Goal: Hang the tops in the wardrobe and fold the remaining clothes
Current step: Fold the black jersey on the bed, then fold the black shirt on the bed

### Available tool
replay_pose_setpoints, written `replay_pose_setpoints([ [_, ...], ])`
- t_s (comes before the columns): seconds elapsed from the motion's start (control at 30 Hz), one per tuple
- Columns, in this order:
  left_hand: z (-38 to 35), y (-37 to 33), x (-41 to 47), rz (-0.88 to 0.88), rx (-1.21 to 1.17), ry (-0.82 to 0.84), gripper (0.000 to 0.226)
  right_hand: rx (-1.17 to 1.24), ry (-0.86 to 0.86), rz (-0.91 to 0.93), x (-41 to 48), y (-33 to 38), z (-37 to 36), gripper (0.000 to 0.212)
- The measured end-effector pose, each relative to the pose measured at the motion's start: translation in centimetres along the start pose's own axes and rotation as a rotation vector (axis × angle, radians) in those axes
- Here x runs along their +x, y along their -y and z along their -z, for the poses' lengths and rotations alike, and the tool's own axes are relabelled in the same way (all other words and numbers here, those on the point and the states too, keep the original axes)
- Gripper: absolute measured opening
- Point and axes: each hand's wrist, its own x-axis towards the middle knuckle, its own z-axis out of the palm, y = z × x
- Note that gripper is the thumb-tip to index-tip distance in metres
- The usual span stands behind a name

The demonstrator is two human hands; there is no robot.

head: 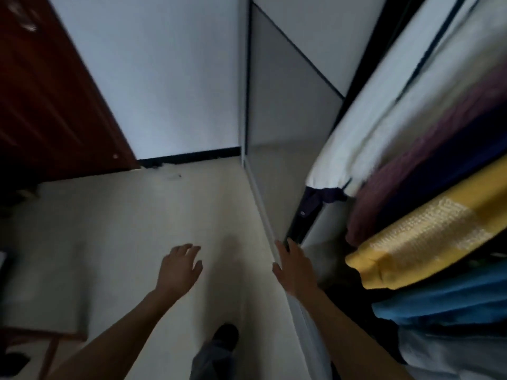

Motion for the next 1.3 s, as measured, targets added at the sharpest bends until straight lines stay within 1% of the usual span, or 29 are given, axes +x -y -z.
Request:
replay_pose_setpoints([
  [0.1,1.6,3.6,-7.7,0.199,-0.004,0.001,0.045,-0.047,-0.008,0.181,-0.8,3.2,2.7,0.061],
  [0.13,2.2,4.5,-9.7,0.262,-0.018,-0.025,0.045,-0.061,-0.008,0.228,-1.0,4.2,3.7,0.061],
  [0.17,3.3,5.7,-12.5,0.351,-0.031,-0.066,0.044,-0.09,-0.022,0.314,-1.1,6.2,4.8,0.06],
  [0.23,4.7,7.1,-14.9,0.441,-0.073,-0.136,0.043,-0.109,-0.063,0.385,-1.0,8.5,6.3,0.059],
  [0.3,6.4,8.4,-18.5,0.575,-0.085,-0.198,0.043,-0.12,-0.052,0.501,-1.7,12.2,7.2,0.058],
  [0.4,8.1,10.3,-23.5,0.726,-0.083,-0.303,0.044,-0.136,-0.018,0.67,-3.1,17.9,7.6,0.058],
  [0.43,8.8,11.3,-25.2,0.779,-0.091,-0.366,0.044,-0.155,-0.022,0.739,-3.6,20.4,7.7,0.057],
  [0.57,11.4,13.7,-31.3,0.92,-0.088,-0.553,0.045,-0.22,-0.03,0.942,-5.3,28.7,7.6,0.056],
  [0.73,12.2,17.5,-40.5,1.111,-0.031,-0.684,0.044,-0.298,0.002,1.183,-10.2,40.7,5.2,0.055],
  [0.8,12.3,19.4,-43.7,1.193,-0.032,-0.687,0.043,-0.302,0.03,1.273,-12.7,45.9,3.9,0.055],
  [0.87,12.6,21.4,-45.5,1.22,-0.023,-0.669,0.041,-0.305,0.039,1.346,-14.8,50.4,2.8,0.055],
  [0.93,13.3,23.5,-46.3,1.202,-0.014,-0.688,0.042,-0.29,0.05,1.396,-16.5,54.5,1.8,0.055],
  [1.03,15.5,27.7,-46.8,1.137,0.057,-0.763,0.049,-0.222,0.044,1.419,-18.4,60.5,0.5,0.057],
  [1.07,16.3,29.1,-46.8,1.138,0.069,-0.759,0.051,-0.205,0.042,1.411,-19.0,62.3,0.0,0.058],
  [1.13,17.0,31.8,-46.4,1.163,0.051,-0.685,0.054,-0.182,0.044,1.375,-19.7,64.8,-0.9,0.061],
  [1.23,16.8,33.7,-45.7,1.22,0.082,-0.563,0.058,-0.19,0.015,1.339,-20.1,66.5,-2.0,0.066],
  [1.3,16.7,34.4,-45.8,1.21,0.123,-0.589,0.058,-0.198,-0.065,1.334,-20.0,67.7,-2.7,0.068],
])
